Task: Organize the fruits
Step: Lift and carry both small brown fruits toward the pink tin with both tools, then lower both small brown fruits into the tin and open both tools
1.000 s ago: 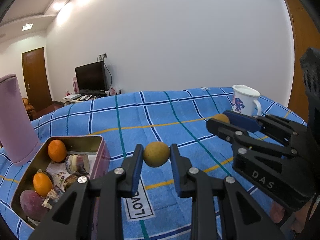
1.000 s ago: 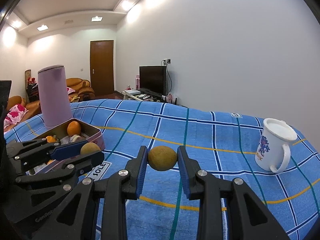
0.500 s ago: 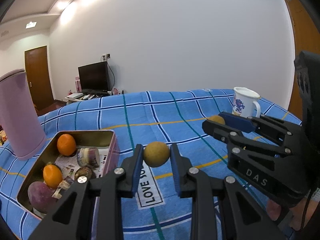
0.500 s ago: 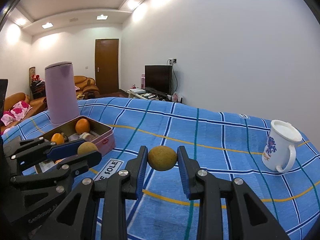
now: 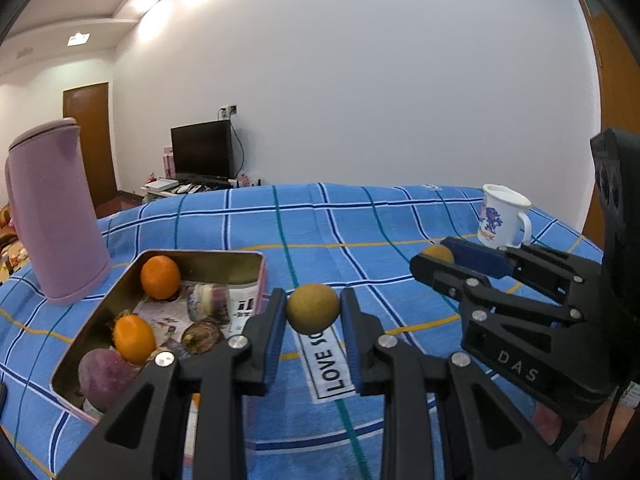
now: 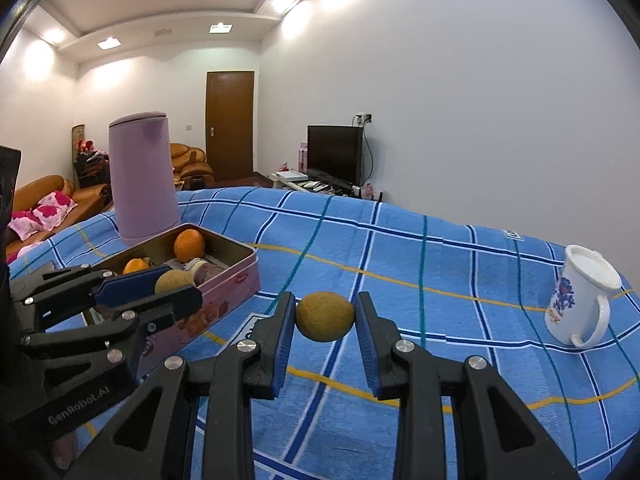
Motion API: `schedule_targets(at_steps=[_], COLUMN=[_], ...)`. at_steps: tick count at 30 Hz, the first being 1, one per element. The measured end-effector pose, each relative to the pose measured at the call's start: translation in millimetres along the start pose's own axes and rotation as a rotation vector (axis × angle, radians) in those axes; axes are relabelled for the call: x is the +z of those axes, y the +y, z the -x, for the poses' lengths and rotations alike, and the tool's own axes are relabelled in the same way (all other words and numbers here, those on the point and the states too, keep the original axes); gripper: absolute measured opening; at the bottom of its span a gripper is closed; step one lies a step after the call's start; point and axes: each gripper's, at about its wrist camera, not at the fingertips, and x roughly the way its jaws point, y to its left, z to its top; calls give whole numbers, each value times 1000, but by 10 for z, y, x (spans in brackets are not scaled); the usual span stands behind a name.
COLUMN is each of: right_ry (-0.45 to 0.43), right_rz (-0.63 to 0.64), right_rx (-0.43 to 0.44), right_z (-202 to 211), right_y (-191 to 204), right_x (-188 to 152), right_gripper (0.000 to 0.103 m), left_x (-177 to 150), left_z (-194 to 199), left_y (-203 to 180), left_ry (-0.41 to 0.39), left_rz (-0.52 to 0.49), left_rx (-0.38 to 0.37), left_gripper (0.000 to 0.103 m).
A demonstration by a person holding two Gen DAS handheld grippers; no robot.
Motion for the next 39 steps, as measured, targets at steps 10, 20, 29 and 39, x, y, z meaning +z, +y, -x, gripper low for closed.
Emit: schedule_targets(at_steps=[10,20,29,39], right_ry=[27,32,36,36], right_rz=[3,32,49,72], right_rx=[49,76,88,112], right_z=[-89,-120,-167,-226], right_y=[153,342,455,606], right_x=[18,35,65,128], right_gripper=[32,32,32,32], left_x=[-41,-60,-70,-87], left_z=[39,89,93,117], left_y=[234,337,452,619], left_ry=[14,7,15,20], left_rz=[33,38,50,73], left_rx=[36,54,67,81], left_gripper=[28,28,28,28])
